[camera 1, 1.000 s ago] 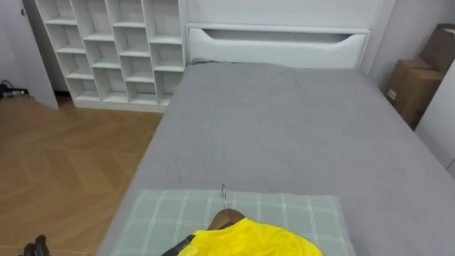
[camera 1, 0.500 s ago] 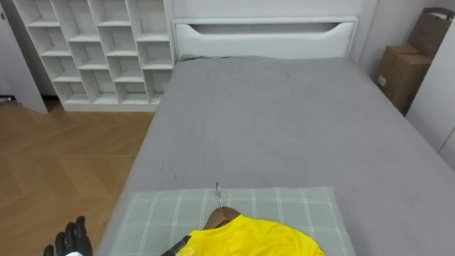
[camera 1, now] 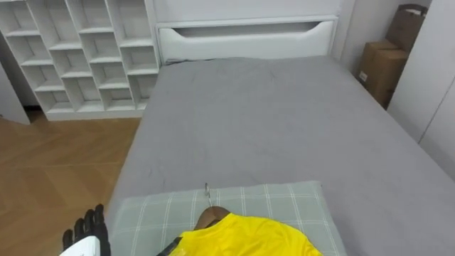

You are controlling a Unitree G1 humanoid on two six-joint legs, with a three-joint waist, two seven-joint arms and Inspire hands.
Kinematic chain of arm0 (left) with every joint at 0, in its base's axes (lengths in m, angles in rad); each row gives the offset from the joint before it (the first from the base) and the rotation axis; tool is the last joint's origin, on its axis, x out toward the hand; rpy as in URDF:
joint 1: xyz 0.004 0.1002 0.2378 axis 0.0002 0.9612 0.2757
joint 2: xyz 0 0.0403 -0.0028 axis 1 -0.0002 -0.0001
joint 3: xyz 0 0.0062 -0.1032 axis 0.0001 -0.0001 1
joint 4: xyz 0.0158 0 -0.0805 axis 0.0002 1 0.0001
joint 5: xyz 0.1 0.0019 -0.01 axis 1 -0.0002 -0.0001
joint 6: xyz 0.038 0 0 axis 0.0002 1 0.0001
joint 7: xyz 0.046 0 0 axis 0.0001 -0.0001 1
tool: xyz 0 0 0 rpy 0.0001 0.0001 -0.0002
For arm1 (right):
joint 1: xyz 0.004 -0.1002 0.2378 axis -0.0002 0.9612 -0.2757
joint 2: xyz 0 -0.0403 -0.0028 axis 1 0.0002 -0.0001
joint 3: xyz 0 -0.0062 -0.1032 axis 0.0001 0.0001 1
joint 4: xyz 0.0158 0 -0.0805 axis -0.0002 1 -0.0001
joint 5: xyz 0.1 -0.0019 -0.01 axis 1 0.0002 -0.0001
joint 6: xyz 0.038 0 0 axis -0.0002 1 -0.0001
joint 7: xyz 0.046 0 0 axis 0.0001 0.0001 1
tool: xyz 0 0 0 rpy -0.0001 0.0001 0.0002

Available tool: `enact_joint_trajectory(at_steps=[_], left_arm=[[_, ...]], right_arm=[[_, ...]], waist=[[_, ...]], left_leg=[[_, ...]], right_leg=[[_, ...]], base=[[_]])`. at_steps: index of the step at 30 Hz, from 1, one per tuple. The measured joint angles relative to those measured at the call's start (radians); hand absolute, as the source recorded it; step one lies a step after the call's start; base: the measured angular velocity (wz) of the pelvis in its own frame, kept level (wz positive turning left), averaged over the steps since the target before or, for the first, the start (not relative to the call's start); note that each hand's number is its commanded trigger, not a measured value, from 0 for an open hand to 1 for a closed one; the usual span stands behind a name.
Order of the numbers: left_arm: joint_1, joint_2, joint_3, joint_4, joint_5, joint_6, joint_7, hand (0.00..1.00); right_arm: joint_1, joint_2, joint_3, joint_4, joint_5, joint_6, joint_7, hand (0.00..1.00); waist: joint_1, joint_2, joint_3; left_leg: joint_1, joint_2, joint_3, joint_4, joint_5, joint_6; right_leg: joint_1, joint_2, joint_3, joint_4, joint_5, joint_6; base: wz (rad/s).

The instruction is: Hang clothes

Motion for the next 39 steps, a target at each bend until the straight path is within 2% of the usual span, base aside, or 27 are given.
enact_joint_trajectory(at_steps=[9,13,16,22,26,31,39], left_arm=[[-0.002,0.000,-0.008,0.056,-0.003,0.024,-0.088,0.00],[-0.010,0.000,-0.007,0.057,-0.003,0.030,-0.097,0.00],[-0.033,0.000,-0.005,0.059,-0.001,0.032,-0.130,0.00],[-0.075,-0.005,-0.005,0.070,0.028,0.033,-0.134,0.00],[-0.094,-0.013,-0.007,0.082,0.027,0.033,-0.134,0.00],[-0.138,-0.032,-0.013,0.154,0.017,0.034,-0.153,0.00],[-0.154,-0.034,-0.024,0.188,0.018,0.035,-0.200,0.00]], right_arm=[[-0.001,0.000,0.002,0.003,0.012,0.013,0.012,0.00],[0.000,0.000,0.002,0.006,0.012,0.014,0.017,0.00],[0.009,0.000,0.000,0.008,0.012,0.013,0.022,0.00],[0.025,0.000,0.000,0.008,0.014,0.014,0.018,0.00],[0.014,0.001,0.001,0.005,0.021,0.013,0.001,0.00],[-0.001,0.002,0.009,0.010,0.032,0.014,-0.025,0.00],[-0.017,0.009,0.013,0.009,0.054,0.013,-0.043,0.00]], waist=[[-0.002,-0.010,0.0036],[-0.001,-0.018,0.0035],[-0.002,-0.022,0.0032],[-0.014,-0.023,0.0027],[-0.025,-0.014,-0.0015],[-0.032,-0.015,0.0002],[-0.052,-0.024,0.0029]], left_leg=[[0.000,0.002,0.020,0.000,0.000,0.000],[-0.009,0.009,0.032,0.000,0.000,0.000],[-0.013,0.010,0.041,-0.001,0.000,0.000],[-0.015,0.012,0.046,-0.005,0.000,0.000],[-0.034,0.017,0.054,-0.007,0.000,0.000],[-0.034,0.016,0.060,-0.007,0.000,0.000],[-0.054,0.023,0.078,-0.005,0.000,0.000]], right_leg=[[-0.017,0.002,0.019,0.007,0.001,0.001],[-0.038,0.005,0.027,0.019,0.001,0.001],[-0.049,0.007,0.026,0.034,0.001,0.001],[-0.053,0.009,0.026,0.036,0.003,-0.001],[-0.081,0.016,0.026,0.045,0.017,-0.004],[-0.084,0.015,0.026,0.048,0.017,-0.004],[-0.114,0.015,0.028,0.051,0.018,-0.004]], base=[[-0.07],[-0.10],[-0.09],[-0.01],[-0.07],[-0.03],[-0.07]])
